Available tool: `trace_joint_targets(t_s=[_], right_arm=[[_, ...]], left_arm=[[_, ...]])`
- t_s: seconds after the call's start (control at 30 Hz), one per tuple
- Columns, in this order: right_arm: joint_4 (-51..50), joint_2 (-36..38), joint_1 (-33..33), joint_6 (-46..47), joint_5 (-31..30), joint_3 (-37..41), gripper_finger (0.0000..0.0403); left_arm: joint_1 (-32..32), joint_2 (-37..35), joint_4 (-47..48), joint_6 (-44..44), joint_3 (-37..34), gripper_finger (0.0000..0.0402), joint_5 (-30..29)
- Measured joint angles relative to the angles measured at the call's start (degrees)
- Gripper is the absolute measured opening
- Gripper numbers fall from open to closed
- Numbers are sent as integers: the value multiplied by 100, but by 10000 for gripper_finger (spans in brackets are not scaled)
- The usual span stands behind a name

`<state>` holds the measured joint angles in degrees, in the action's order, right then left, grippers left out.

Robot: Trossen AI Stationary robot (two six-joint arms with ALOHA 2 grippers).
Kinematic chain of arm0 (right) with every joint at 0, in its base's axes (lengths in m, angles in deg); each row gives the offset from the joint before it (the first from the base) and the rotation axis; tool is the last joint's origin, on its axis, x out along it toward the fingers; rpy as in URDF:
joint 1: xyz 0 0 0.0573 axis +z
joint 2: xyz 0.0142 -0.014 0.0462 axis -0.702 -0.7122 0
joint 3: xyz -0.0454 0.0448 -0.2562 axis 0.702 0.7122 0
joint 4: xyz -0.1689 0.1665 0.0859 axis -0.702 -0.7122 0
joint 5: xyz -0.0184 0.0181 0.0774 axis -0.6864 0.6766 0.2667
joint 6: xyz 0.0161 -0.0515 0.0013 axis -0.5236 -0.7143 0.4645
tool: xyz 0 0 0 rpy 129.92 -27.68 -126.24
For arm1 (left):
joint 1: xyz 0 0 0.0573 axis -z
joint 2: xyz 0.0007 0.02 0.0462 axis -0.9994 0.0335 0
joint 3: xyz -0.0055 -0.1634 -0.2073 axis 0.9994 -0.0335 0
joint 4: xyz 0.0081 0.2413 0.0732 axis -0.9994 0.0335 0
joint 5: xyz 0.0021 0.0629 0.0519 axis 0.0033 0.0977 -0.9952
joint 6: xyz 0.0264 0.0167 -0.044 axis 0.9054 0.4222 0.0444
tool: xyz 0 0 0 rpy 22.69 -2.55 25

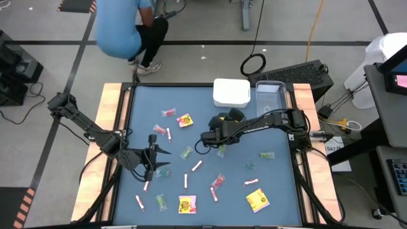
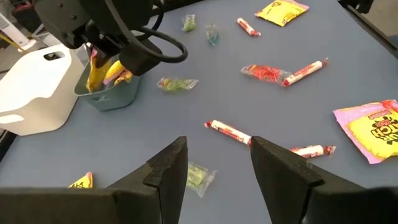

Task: Sort candy
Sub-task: Put the middle left yellow candy into the green bin, then put the top center yellow candy into the green bin

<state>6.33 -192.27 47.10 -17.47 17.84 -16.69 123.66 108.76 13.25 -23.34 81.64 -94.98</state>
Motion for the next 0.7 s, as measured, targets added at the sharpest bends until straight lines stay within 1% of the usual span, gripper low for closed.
trace_joint_targets(t_s=[0.1,0.2,0.33,0.43,0.5,0.57,0.63,0.7], right_arm=[[7,1,-25,97,119,0,89],[54,1,-59,210,358,0,134],[33,34,-31,228,169,0,191],[24,96,-10,227,167,-4,221],[32,139,23,239,305,-4,233],[54,214,71,265,429,-4,236],[59,303,161,338,482,-4,231],[60,428,310,458,480,-4,217]], left_arm=[[1,0,0,-2,0,183,2],[1,0,0,-4,0,183,2],[1,0,0,-4,0,183,4],[1,0,1,-4,0,183,4],[1,0,2,-7,0,183,4],[1,0,4,-7,0,183,4],[1,0,2,-7,0,183,5],[1,0,4,-4,0,183,6]])
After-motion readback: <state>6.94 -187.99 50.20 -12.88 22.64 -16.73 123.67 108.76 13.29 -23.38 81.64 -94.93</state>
